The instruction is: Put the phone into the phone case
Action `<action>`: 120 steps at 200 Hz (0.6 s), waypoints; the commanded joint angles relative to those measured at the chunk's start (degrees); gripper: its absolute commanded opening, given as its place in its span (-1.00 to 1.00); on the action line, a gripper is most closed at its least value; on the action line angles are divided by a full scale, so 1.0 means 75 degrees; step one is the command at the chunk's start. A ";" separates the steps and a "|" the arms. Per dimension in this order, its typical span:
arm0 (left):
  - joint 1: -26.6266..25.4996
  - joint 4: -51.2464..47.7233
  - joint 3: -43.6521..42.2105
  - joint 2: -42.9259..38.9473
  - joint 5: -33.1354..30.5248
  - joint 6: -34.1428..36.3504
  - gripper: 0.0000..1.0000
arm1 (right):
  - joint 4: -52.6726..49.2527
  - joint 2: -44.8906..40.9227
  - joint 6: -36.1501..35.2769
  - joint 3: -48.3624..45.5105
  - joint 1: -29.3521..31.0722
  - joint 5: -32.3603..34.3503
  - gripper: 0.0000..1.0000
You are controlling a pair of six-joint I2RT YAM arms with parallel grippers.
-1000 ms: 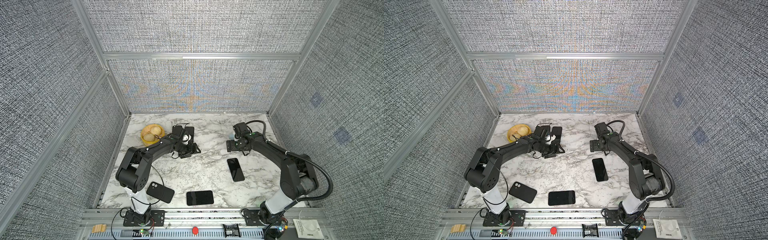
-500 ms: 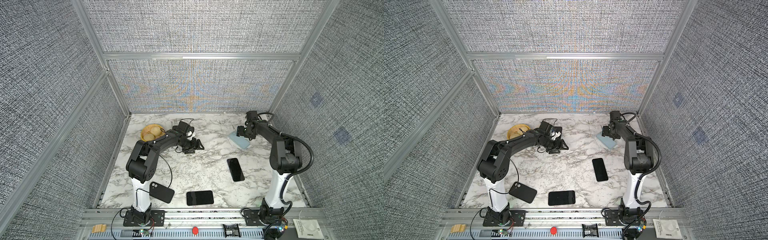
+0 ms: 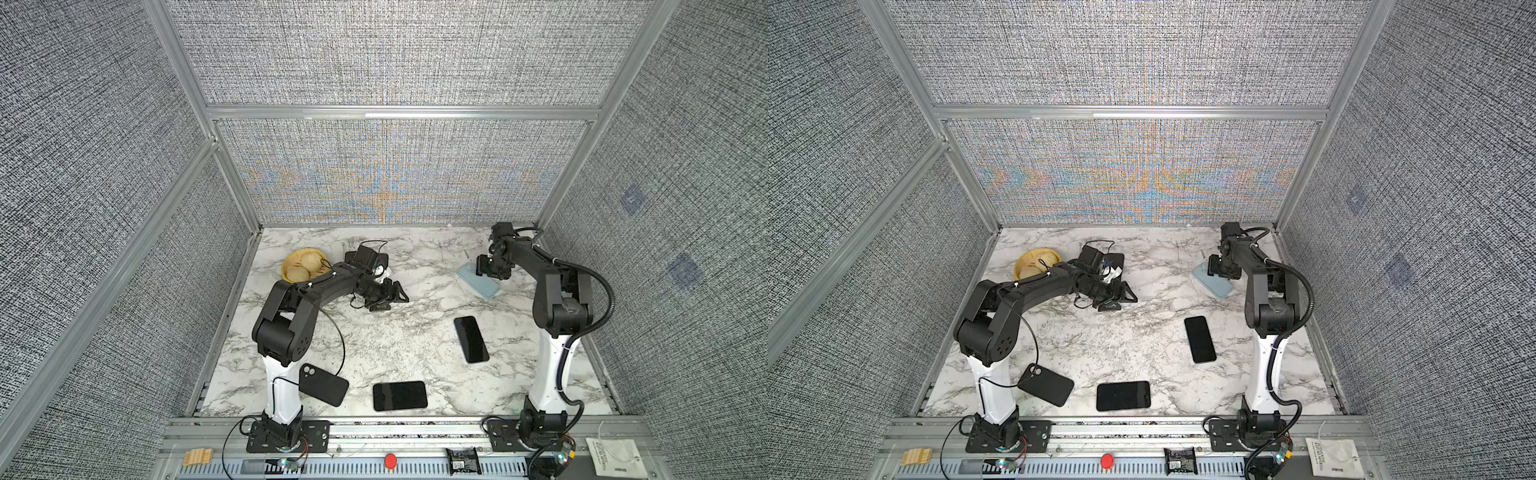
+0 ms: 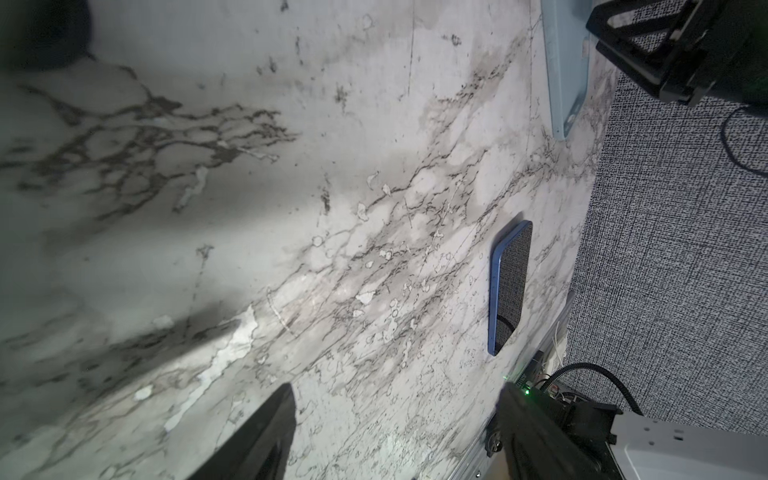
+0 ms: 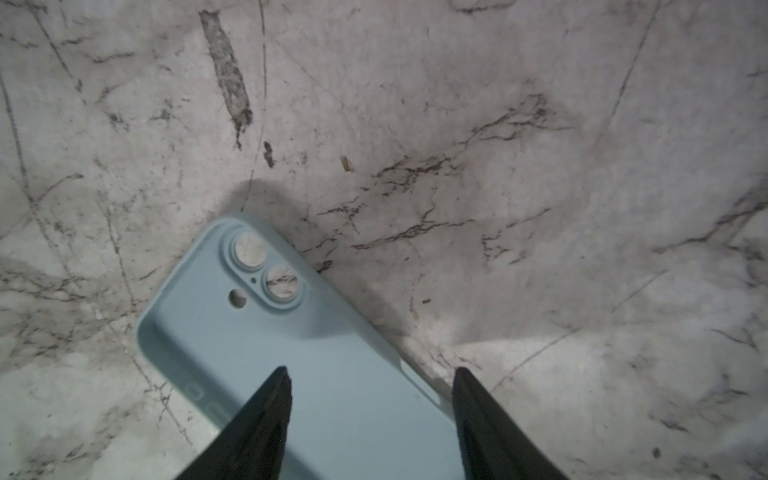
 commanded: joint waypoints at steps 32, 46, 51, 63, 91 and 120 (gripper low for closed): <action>-0.0003 0.0200 -0.0083 -0.0101 0.0109 -0.0049 0.53 | -0.0426 0.0359 0.0070 0.0371 -0.0097 -0.0345 0.26; 0.0003 0.0224 -0.0103 -0.0116 0.0109 -0.0051 0.54 | -0.0540 0.0472 0.0070 0.0480 -0.0109 -0.0406 0.19; 0.0000 0.0231 -0.0110 -0.0115 0.0106 -0.0054 0.53 | -0.0560 0.0487 0.0070 0.0489 -0.0109 -0.0409 0.14; 0.0005 0.0243 -0.0129 -0.0109 0.0131 -0.0058 0.53 | -0.0524 0.0471 0.0058 0.0457 -0.0111 -0.0434 0.07; 0.0003 0.0317 -0.0153 -0.0082 0.0156 -0.0078 0.52 | -0.0439 0.0373 0.0016 0.0374 -0.0109 -0.0638 -0.25; -0.0001 0.0342 -0.0177 -0.0083 0.0190 -0.0078 0.51 | -0.0402 0.0347 -0.0028 0.0368 -0.0087 -0.0837 -0.46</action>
